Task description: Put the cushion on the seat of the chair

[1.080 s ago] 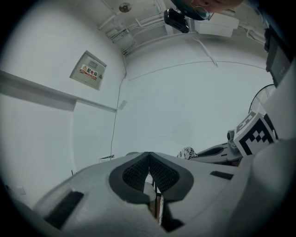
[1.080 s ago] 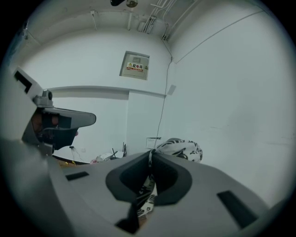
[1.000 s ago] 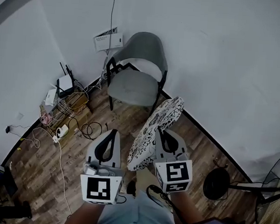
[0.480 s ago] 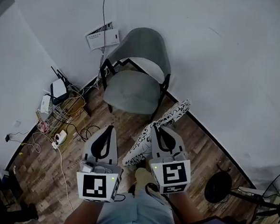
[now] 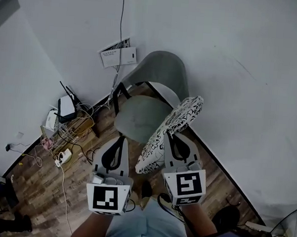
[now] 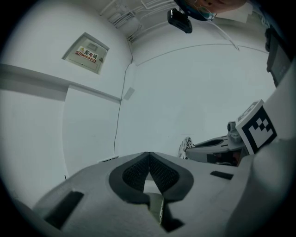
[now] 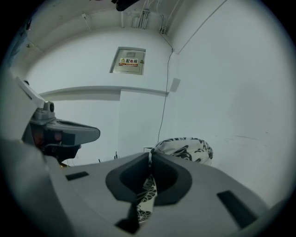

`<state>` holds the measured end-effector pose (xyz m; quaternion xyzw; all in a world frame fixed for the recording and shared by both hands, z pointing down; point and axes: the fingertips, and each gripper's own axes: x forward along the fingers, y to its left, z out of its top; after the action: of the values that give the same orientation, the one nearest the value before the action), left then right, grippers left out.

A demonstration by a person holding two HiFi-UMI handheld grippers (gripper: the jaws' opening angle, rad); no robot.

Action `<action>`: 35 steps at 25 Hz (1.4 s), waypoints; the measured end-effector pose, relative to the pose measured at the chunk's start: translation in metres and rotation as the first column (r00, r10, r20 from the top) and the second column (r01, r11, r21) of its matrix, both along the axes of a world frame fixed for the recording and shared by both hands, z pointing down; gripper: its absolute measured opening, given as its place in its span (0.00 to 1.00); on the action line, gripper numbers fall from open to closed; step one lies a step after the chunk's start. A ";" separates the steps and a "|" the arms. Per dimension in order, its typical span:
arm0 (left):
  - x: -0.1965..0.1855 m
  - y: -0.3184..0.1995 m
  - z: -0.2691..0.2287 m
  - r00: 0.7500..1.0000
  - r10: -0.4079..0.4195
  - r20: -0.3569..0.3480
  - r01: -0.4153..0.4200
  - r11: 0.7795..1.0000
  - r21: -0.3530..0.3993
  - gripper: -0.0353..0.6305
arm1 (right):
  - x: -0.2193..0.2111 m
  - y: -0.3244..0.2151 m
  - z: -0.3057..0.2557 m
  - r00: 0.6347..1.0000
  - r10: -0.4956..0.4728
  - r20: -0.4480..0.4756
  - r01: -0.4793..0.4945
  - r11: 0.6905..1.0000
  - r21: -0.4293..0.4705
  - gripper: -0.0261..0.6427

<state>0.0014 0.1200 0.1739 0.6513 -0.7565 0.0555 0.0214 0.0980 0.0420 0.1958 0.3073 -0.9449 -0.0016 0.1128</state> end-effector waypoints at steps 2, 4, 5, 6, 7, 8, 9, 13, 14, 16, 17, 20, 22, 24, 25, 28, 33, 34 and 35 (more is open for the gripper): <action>-0.012 -0.005 -0.003 1.000 -0.013 -0.009 0.013 1.000 0.005 0.07 | -0.013 -0.007 -0.007 1.000 -0.015 -0.007 0.015 1.000 0.018 0.06; -0.028 -0.012 -0.002 1.000 -0.025 -0.019 0.025 1.000 0.009 0.07 | -0.029 -0.017 -0.010 1.000 -0.024 -0.013 0.024 0.999 0.030 0.06; -0.036 -0.016 0.000 0.999 -0.029 -0.023 0.030 1.000 0.009 0.07 | -0.037 -0.021 -0.009 1.000 -0.027 -0.016 0.028 0.999 0.033 0.06; -0.045 -0.020 0.002 0.999 -0.033 -0.026 0.033 0.999 0.008 0.07 | -0.045 -0.026 -0.007 0.999 -0.030 -0.019 0.031 0.999 0.033 0.06; -0.052 -0.025 0.005 0.999 -0.034 -0.027 0.034 0.999 0.006 0.07 | -0.052 -0.030 -0.004 0.999 -0.032 -0.023 0.033 0.999 0.031 0.06; -0.059 -0.030 0.008 0.999 -0.032 -0.029 0.032 0.999 0.003 0.07 | -0.059 -0.034 0.000 0.999 -0.033 -0.028 0.034 0.999 0.028 0.06; -0.066 -0.038 0.010 0.999 -0.027 -0.032 0.027 1.000 0.000 0.07 | -0.066 -0.040 0.003 0.999 -0.032 -0.033 0.033 0.999 0.023 0.06; -0.096 -0.072 0.013 0.999 0.003 -0.036 -0.003 1.000 -0.005 0.07 | -0.097 -0.065 0.014 0.998 -0.020 -0.052 0.020 1.000 -0.001 0.06; -0.104 -0.081 0.013 0.999 0.011 -0.037 -0.012 1.000 -0.009 0.07 | -0.105 -0.071 0.018 0.998 -0.017 -0.059 0.016 1.000 -0.010 0.06; -0.125 -0.099 0.019 0.999 0.023 -0.047 -0.024 0.999 -0.026 0.07 | -0.125 -0.086 0.029 0.997 -0.010 -0.075 0.008 0.999 -0.034 0.06; -0.140 -0.109 0.024 0.998 0.025 -0.054 -0.027 0.999 -0.037 0.07 | -0.139 -0.096 0.036 0.996 -0.009 -0.084 0.005 0.999 -0.049 0.06; -0.182 -0.142 0.037 0.997 0.027 -0.069 -0.031 0.998 -0.060 0.07 | -0.181 -0.126 0.057 0.995 -0.011 -0.103 0.002 0.996 -0.087 0.06; -0.186 -0.150 0.037 0.995 0.027 -0.091 -0.034 0.997 -0.071 0.07 | -0.189 -0.131 0.063 0.994 -0.013 -0.109 0.002 0.995 -0.101 0.06; -0.187 -0.154 0.041 0.994 0.030 -0.100 -0.040 0.995 -0.091 0.07 | -0.194 -0.135 0.069 0.994 -0.015 -0.113 0.002 0.994 -0.111 0.06; -0.191 -0.158 0.047 0.994 0.031 -0.101 -0.042 0.993 -0.106 0.07 | -0.201 -0.140 0.073 0.993 -0.016 -0.115 0.002 0.993 -0.117 0.06; -0.216 -0.171 0.068 0.991 0.012 -0.132 -0.031 0.989 -0.146 0.07 | -0.231 -0.156 0.086 0.993 -0.018 -0.116 0.003 0.991 -0.135 0.06; -0.255 -0.190 0.093 0.986 -0.013 -0.165 -0.018 0.982 -0.188 0.07 | -0.276 -0.172 0.101 0.993 -0.029 -0.111 0.009 0.985 -0.172 0.06; -0.261 -0.195 0.096 0.986 -0.015 -0.169 -0.017 0.982 -0.189 0.07 | -0.279 -0.175 0.107 0.993 -0.026 -0.114 0.005 0.983 -0.181 0.06; -0.264 -0.199 0.099 0.985 -0.015 -0.172 -0.018 0.982 -0.189 0.07 | -0.280 -0.176 0.114 0.992 -0.022 -0.124 -0.002 0.982 -0.191 0.06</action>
<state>-0.2631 -0.0785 0.2730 0.6493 -0.7424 0.0711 0.1488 -0.1820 -0.1345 0.3100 0.2894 -0.9333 0.0691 0.2010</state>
